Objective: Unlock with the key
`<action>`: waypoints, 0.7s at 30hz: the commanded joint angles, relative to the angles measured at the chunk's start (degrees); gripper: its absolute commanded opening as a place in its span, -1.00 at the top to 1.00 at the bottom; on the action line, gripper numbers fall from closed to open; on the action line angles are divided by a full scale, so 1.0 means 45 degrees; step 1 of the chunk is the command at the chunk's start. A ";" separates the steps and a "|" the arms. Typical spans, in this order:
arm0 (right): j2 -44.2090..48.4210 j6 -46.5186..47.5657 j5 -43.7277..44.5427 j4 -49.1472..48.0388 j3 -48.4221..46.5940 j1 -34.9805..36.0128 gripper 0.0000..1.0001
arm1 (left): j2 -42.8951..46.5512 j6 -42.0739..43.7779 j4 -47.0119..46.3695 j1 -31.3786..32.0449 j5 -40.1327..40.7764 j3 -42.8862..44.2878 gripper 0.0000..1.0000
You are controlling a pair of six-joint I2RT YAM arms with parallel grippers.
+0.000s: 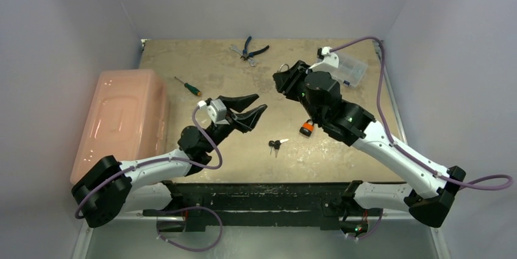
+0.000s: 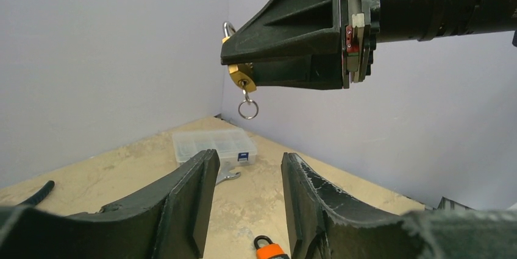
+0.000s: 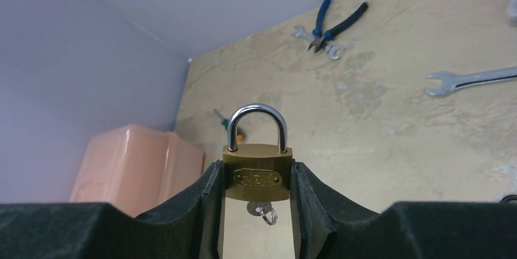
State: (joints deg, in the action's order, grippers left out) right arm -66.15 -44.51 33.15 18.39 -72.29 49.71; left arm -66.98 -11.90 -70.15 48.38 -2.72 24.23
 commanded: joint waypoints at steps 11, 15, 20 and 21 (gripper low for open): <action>-0.0212 -0.0352 -0.2066 -0.1998 0.0345 0.0201 1.00 | 0.0046 -0.0041 -0.0540 -0.0087 0.0722 0.0267 0.21; -0.0231 -0.0211 -0.2177 -0.2303 0.0537 0.0314 1.00 | -0.0008 -0.0081 -0.0506 -0.0087 0.0683 0.0322 0.25; -0.0319 -0.0177 -0.2448 -0.2596 0.0810 0.0426 1.00 | -0.0028 -0.0044 -0.0445 -0.0070 0.0784 0.0339 0.35; -0.0320 -0.0178 -0.2496 -0.2651 0.0869 0.0450 1.00 | 0.0013 -0.0018 -0.0413 -0.0085 0.0813 0.0348 0.36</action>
State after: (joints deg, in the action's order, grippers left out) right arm -67.99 -45.80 23.31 11.51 -69.14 51.13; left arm -66.96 -11.88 -70.54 48.38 0.34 24.23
